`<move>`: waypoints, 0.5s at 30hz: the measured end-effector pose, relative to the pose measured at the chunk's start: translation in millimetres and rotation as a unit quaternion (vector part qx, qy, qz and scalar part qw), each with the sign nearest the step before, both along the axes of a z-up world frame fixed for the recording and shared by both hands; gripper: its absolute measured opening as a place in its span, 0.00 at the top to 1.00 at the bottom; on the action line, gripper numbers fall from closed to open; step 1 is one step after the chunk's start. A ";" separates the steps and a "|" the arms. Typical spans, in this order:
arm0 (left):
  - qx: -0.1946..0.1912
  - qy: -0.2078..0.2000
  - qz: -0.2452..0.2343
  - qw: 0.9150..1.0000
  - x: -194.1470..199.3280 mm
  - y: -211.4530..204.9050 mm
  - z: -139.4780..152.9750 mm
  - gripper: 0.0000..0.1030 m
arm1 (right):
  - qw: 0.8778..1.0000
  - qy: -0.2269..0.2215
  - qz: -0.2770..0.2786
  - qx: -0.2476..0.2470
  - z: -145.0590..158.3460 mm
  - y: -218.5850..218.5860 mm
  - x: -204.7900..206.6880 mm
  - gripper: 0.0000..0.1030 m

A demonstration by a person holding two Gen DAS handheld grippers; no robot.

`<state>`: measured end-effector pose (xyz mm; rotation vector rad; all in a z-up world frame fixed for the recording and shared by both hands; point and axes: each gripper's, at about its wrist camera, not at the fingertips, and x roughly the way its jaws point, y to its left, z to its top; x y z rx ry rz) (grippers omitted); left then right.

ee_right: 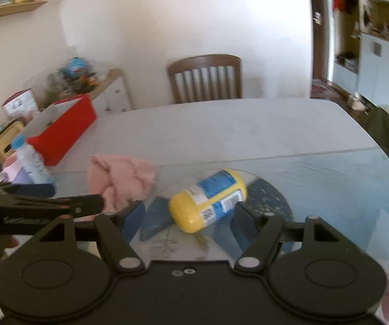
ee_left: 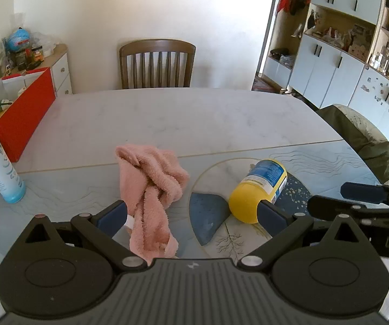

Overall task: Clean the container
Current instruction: 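Move the left tool toward the pink towel and the right tool toward the yellow bottle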

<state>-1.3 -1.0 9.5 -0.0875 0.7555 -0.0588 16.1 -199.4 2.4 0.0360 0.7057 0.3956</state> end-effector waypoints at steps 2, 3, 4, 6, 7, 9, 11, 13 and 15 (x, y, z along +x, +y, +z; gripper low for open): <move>0.000 0.000 0.000 1.000 0.1 0.1 0.3 0.00 | 1.000 -0.009 0.007 -0.006 2.1 2.6 -1.1 0.30; 0.000 0.000 0.000 1.000 0.2 -0.1 0.8 0.00 | 1.000 -0.013 0.007 -0.008 3.2 2.9 -1.2 0.30; 0.001 0.000 0.001 1.000 0.2 -0.2 0.7 0.00 | 1.000 -0.017 0.007 -0.010 4.4 3.0 -1.7 0.30; 0.000 0.000 0.002 1.000 0.0 0.0 1.1 0.00 | 1.000 -0.020 0.007 -0.012 4.7 3.7 -1.8 0.30; 0.000 0.000 0.002 1.000 0.3 0.2 1.6 0.00 | 1.000 -0.019 0.008 -0.010 4.8 3.5 -1.7 0.30; -0.001 0.000 0.002 1.000 0.3 0.1 1.7 0.00 | 1.000 -0.016 0.011 -0.007 4.6 4.2 -0.6 0.30; 0.000 -0.002 0.001 1.000 0.3 -0.2 1.2 0.00 | 1.000 -0.018 0.009 -0.006 3.7 3.5 0.0 0.30; 0.002 -0.004 -0.001 1.000 -0.1 -0.6 0.8 0.00 | 1.000 -0.021 0.005 -0.007 3.3 2.5 0.4 0.30; 0.002 -0.006 -0.002 1.000 -0.4 -0.8 0.5 0.00 | 1.000 -0.025 0.001 -0.012 3.6 1.8 0.6 0.30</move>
